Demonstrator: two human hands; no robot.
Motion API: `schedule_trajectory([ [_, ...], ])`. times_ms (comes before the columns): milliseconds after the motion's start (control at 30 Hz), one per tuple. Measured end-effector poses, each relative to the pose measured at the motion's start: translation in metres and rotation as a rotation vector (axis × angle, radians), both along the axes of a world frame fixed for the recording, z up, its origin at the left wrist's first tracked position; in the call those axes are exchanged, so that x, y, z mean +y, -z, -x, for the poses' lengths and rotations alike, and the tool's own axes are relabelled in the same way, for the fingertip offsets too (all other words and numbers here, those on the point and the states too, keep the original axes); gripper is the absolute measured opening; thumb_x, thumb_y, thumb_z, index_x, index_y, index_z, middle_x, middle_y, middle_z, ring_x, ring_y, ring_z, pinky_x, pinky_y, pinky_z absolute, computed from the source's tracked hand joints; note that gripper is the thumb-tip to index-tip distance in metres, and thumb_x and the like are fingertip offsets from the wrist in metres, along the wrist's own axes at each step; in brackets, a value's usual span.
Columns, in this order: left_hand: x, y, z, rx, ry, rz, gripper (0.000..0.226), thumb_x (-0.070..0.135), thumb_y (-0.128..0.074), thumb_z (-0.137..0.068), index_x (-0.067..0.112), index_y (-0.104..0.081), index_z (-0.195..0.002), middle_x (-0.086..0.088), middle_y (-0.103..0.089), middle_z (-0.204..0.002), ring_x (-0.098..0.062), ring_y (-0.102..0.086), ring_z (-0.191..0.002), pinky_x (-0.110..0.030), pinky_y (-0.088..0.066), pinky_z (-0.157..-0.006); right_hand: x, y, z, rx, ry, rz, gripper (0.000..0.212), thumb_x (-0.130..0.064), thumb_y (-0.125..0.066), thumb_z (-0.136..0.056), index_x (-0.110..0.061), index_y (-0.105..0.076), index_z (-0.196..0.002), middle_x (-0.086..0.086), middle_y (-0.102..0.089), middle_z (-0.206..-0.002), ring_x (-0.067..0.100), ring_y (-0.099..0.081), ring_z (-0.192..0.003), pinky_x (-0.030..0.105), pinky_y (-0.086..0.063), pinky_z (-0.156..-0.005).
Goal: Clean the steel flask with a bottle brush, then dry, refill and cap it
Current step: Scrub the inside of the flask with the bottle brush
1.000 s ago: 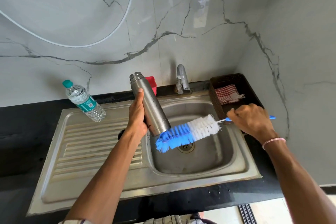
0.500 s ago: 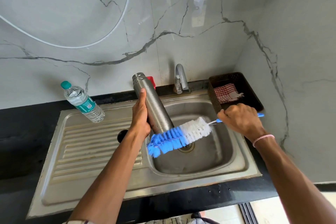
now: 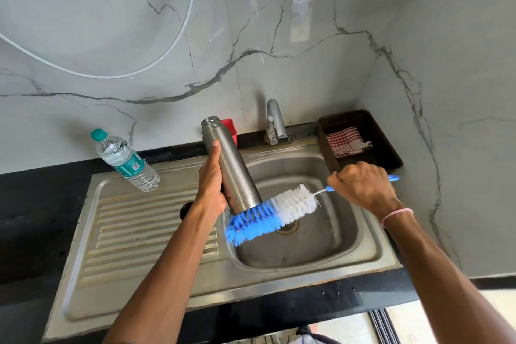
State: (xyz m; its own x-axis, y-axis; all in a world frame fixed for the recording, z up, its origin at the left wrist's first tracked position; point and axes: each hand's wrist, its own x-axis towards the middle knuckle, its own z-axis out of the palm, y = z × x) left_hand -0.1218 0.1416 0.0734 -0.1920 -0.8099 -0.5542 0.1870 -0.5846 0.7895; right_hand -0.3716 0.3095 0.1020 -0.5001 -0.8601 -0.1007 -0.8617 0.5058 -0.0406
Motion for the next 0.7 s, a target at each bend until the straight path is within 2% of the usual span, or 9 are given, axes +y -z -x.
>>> schedule_trajectory([
  [67, 0.000, 0.001, -0.003, 0.000, -0.014, 0.001, 0.062, 0.070, -0.070, -0.083, 0.017, -0.067, -0.115, -0.009, -0.077, -0.094, -0.022, -0.076, -0.080, -0.039, -0.063, -0.071, 0.004, -0.001, 0.007, -0.013, 0.026, -0.004, 0.046, -0.049, -0.047, -0.096, -0.015, -0.071, -0.078, 0.013, -0.070, -0.092, 0.036, -0.066, -0.091, 0.036, -0.046, -0.076],
  [133, -0.004, 0.001, -0.010, 0.004, -0.041, -0.003, 0.065, 0.072, -0.069, -0.081, 0.017, -0.067, -0.116, -0.009, -0.077, -0.095, -0.021, -0.076, -0.079, -0.038, -0.062, -0.072, 0.013, -0.006, 0.022, -0.041, 0.097, 0.000, 0.046, -0.048, -0.047, -0.094, -0.019, -0.059, -0.061, 0.014, -0.071, -0.089, 0.037, -0.066, -0.088, 0.037, -0.047, -0.076],
  [167, -0.007, 0.001, -0.014, 0.009, -0.049, -0.003, 0.068, 0.073, -0.069, -0.080, 0.017, -0.066, -0.118, -0.010, -0.077, -0.098, -0.021, -0.076, -0.080, -0.039, -0.062, -0.074, 0.018, -0.010, 0.029, -0.043, 0.131, -0.001, 0.046, -0.047, -0.047, -0.094, -0.020, -0.056, -0.058, 0.014, -0.071, -0.088, 0.037, -0.065, -0.088, 0.037, -0.046, -0.076],
  [233, -0.008, 0.000, -0.017, 0.016, -0.059, -0.012, 0.072, 0.075, -0.070, -0.077, 0.017, -0.066, -0.121, -0.010, -0.077, -0.103, -0.023, -0.076, -0.084, -0.041, -0.063, -0.078, 0.021, -0.011, 0.035, -0.015, 0.152, -0.010, 0.044, -0.046, -0.047, -0.096, -0.018, -0.065, -0.068, 0.013, -0.071, -0.092, 0.037, -0.065, -0.092, 0.037, -0.044, -0.076],
  [367, -0.001, -0.003, -0.006, 0.028, -0.038, -0.023, 0.073, 0.075, -0.069, -0.079, 0.016, -0.066, -0.123, -0.008, -0.077, -0.096, -0.022, -0.076, -0.081, -0.039, -0.063, -0.071, 0.009, 0.000, 0.008, -0.005, 0.040, -0.041, 0.046, -0.051, -0.046, -0.096, -0.015, -0.074, -0.088, 0.014, -0.071, -0.095, 0.035, -0.067, -0.095, 0.036, -0.049, -0.080],
  [533, 0.000, -0.002, -0.008, 0.038, -0.051, -0.019, 0.074, 0.074, -0.068, -0.080, 0.016, -0.066, -0.125, -0.008, -0.076, -0.095, -0.021, -0.075, -0.078, -0.037, -0.063, -0.067, 0.020, 0.005, 0.015, -0.050, 0.103, -0.026, 0.044, -0.051, -0.047, -0.094, -0.016, -0.073, -0.088, 0.013, -0.071, -0.096, 0.037, -0.066, -0.097, 0.038, -0.049, -0.083],
  [633, -0.004, 0.000, -0.018, 0.054, -0.094, -0.015, 0.077, 0.074, -0.068, -0.081, 0.014, -0.065, -0.129, -0.013, -0.077, -0.107, -0.022, -0.075, -0.085, -0.041, -0.064, -0.078, 0.042, 0.006, 0.031, -0.066, 0.167, -0.060, 0.033, -0.040, -0.050, -0.097, -0.017, -0.071, -0.086, 0.007, -0.066, -0.085, 0.036, -0.065, -0.093, 0.038, -0.048, -0.079],
  [700, -0.004, 0.002, -0.024, 0.048, -0.107, -0.011, 0.071, 0.074, -0.067, -0.082, 0.016, -0.067, -0.122, -0.015, -0.076, -0.113, -0.024, -0.074, -0.088, -0.044, -0.062, -0.085, 0.055, 0.011, 0.038, -0.118, 0.242, -0.043, 0.037, -0.038, -0.051, -0.097, -0.013, -0.069, -0.077, 0.004, -0.055, -0.072, 0.038, -0.062, -0.083, 0.037, -0.044, -0.073],
])
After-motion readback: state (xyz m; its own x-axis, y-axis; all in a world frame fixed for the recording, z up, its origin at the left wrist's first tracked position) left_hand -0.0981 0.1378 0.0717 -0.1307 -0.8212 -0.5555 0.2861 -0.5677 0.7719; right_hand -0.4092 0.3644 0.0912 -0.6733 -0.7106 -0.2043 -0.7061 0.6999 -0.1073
